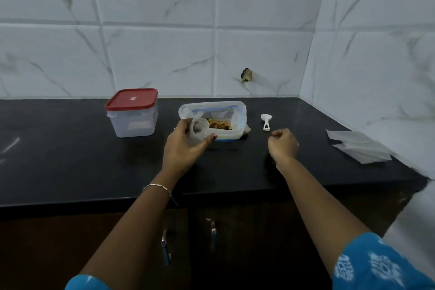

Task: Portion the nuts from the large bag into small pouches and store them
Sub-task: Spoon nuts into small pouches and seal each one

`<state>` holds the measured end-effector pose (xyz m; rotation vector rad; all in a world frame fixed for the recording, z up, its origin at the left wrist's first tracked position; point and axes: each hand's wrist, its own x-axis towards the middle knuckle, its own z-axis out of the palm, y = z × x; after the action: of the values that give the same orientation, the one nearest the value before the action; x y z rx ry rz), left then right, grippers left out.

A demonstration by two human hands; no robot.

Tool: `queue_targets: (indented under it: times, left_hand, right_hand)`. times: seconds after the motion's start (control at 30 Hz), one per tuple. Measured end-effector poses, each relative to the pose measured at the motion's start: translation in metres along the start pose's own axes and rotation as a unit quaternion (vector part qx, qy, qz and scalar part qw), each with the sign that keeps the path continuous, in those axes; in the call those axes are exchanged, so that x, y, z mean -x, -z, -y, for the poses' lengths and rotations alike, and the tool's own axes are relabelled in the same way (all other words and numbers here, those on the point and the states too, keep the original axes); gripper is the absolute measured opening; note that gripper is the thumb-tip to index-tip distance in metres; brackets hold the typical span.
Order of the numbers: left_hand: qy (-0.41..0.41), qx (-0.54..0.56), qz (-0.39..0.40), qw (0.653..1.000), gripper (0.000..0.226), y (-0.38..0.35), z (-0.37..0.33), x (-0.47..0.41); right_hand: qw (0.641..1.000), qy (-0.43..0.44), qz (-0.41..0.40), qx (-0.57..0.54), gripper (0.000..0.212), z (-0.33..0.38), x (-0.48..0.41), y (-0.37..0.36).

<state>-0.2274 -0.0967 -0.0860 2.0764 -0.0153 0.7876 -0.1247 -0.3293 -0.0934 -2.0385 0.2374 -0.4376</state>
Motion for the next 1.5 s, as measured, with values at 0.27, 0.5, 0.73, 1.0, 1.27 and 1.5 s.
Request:
queue_targets:
  times: [0.27, 0.5, 0.73, 1.0, 1.27, 1.5]
  left_hand:
    - [0.015, 0.028, -0.037, 0.999, 0.063, 0.0, 0.018, -0.01]
    - [0.036, 0.005, -0.029, 0.999, 0.085, -0.003, 0.021, -0.013]
    - [0.072, -0.02, -0.017, 0.997, 0.095, -0.004, 0.024, -0.015]
    - [0.157, 0.012, -0.001, 0.988, 0.077, 0.002, 0.022, -0.011]
    - [0.201, 0.138, -0.007, 0.97, 0.09, 0.011, 0.019, -0.011]
    - [0.185, 0.225, -0.015, 0.956, 0.077, 0.023, 0.026, -0.036]
  right_hand:
    - [0.984, 0.062, 0.029, 0.163, 0.041, -0.007, -0.04, -0.02]
    - [0.905, 0.152, 0.127, 0.375, 0.044, -0.004, -0.046, -0.033]
    - [0.946, 0.146, 0.047, 0.285, 0.022, -0.002, -0.041, -0.023]
    - [0.997, 0.066, -0.015, -0.025, 0.027, -0.002, -0.028, -0.01]
    - [0.956, 0.087, -0.006, -0.281, 0.025, 0.04, 0.004, -0.015]
    - [0.931, 0.362, 0.0, 0.045, 0.019, 0.066, 0.017, -0.042]
